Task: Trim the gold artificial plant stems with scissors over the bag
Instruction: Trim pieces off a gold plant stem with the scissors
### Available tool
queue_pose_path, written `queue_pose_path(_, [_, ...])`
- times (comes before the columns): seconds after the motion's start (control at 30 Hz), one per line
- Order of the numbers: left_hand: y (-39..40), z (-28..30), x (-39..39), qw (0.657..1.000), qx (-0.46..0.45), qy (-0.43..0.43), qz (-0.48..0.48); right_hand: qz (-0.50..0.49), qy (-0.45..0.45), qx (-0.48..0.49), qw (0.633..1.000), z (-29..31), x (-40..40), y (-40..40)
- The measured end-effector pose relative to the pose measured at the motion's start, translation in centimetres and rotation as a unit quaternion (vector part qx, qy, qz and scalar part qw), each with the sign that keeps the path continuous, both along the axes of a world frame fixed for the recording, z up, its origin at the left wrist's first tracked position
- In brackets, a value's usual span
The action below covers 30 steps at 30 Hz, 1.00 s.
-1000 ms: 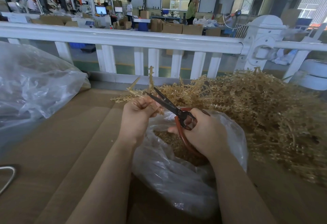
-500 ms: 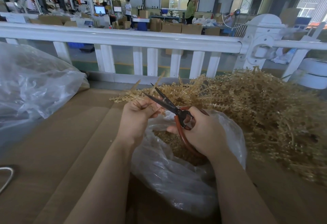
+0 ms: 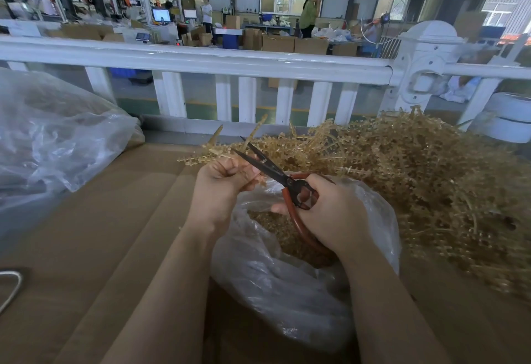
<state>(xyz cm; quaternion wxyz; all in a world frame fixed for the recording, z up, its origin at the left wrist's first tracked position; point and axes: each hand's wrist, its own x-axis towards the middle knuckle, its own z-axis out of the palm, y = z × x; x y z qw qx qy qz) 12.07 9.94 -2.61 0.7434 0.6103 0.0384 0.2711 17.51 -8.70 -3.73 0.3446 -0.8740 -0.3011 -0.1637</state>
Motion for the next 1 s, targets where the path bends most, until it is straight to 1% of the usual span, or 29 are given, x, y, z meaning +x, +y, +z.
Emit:
queue_pose_path(0.53, [-0.03, 0.29, -0.36, 0.999, -0.009, -0.018, -0.041, 0.009, 0.007, 0.000, 1.000, -0.35, 0.40, -0.11])
queue_pose_path(0.8, [0.13, 0.16, -0.22, 0.999, 0.012, -0.019, -0.042, 0.005, 0.003, 0.010, 1.000, -0.46, 0.42, -0.16])
queue_pose_path(1.0, [0.15, 0.15, -0.20, 0.999, 0.009, -0.022, -0.040, 0.008, 0.000, 0.015, 1.000, -0.32, 0.32, -0.14])
